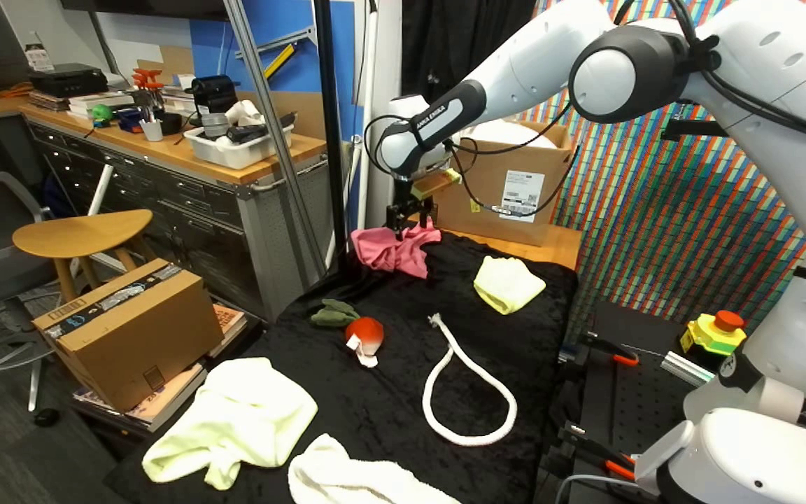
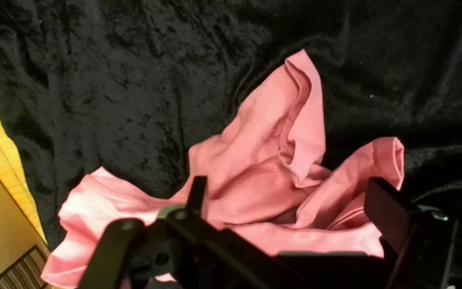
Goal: Stack the objects on the table together
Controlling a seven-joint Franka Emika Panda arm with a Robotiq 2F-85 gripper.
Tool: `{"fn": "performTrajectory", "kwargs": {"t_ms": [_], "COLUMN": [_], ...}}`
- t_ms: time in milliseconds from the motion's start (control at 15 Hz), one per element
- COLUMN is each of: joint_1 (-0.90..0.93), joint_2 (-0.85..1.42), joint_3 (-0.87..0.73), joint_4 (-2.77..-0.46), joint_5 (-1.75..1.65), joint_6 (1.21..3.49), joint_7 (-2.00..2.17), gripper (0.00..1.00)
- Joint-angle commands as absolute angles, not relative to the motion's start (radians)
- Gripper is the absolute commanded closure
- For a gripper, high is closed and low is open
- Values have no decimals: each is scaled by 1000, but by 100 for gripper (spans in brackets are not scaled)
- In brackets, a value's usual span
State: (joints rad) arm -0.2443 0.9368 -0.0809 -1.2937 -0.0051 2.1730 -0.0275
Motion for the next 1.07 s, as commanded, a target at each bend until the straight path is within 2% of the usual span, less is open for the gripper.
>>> {"fn": "performTrajectory", "kwargs": {"t_ms": [0,467,1000], "joint_1": [-249,-249,-201], "joint_2": [895,852,902], "joint_3": [-76,-79,-95], "joint_4": [-1367,-1528,-1550], "joint_5": [42,98,72], "joint_6": [2216,2335,2604], "joint_7": [-3,24,45], "gripper": [0,0,0]}}
